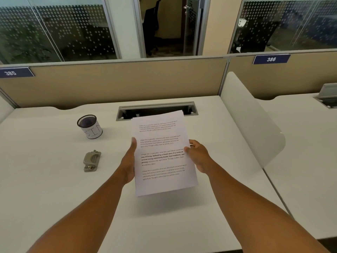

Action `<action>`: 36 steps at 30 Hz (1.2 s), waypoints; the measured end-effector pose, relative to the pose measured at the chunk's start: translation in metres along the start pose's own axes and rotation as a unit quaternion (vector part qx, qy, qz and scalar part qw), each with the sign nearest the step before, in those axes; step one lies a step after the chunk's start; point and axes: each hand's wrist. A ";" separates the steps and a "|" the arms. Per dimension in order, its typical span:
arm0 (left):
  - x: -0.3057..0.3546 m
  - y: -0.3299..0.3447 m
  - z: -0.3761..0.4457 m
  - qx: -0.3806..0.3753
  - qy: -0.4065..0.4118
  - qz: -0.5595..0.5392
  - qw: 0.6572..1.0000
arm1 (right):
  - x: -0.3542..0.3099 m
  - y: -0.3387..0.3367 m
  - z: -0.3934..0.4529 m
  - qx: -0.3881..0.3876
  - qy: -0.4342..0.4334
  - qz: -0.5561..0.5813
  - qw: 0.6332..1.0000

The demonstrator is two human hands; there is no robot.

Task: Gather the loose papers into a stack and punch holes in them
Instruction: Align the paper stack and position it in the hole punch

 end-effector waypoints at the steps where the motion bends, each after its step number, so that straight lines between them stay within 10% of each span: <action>1: 0.001 0.001 0.000 0.011 0.000 0.024 1.000 | -0.002 -0.001 0.000 0.001 -0.006 -0.009 1.000; 36: 0.034 0.034 0.026 0.075 0.147 0.137 0.977 | -0.015 0.000 0.011 0.069 -0.182 -0.144 0.970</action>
Point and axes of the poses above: each hand's wrist, its own z-axis towards the middle knuckle, its own y-axis out of the palm, x = y × z, and after that the axes turned 10 degrees about -y, right-handed
